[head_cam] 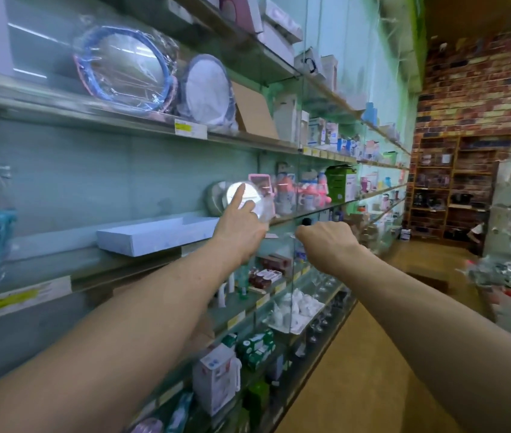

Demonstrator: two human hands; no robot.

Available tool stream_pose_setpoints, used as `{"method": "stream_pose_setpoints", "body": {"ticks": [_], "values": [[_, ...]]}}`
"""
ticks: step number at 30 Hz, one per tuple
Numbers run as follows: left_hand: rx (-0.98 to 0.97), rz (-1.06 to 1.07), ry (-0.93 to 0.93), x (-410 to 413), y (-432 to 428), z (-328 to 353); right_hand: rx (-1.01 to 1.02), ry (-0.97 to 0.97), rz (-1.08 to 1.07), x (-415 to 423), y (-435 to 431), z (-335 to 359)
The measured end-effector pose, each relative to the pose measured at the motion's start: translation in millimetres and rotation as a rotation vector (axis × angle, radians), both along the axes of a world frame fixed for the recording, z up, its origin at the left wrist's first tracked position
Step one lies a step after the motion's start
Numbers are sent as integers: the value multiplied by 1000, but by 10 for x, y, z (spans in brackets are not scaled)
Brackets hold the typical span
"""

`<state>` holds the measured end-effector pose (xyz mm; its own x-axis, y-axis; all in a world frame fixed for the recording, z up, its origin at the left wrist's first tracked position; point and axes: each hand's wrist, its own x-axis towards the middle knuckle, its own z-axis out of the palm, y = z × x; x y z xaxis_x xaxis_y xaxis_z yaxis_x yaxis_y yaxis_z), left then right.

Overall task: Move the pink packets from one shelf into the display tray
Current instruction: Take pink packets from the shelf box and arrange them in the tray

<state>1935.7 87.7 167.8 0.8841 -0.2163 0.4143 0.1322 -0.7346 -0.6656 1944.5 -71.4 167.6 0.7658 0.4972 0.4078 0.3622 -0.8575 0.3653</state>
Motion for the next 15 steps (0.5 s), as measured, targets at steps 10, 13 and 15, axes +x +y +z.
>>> {"method": "stream_pose_setpoints", "body": {"ticks": [10,13,15], "values": [[-19,314,7,636,251,155,25,-79,330,1255,560,88],[-13,418,-7,816,356,191,24,-87,414,1577,683,125],[2,474,-25,914,431,221,18,-83,468,1727,765,149]]}}
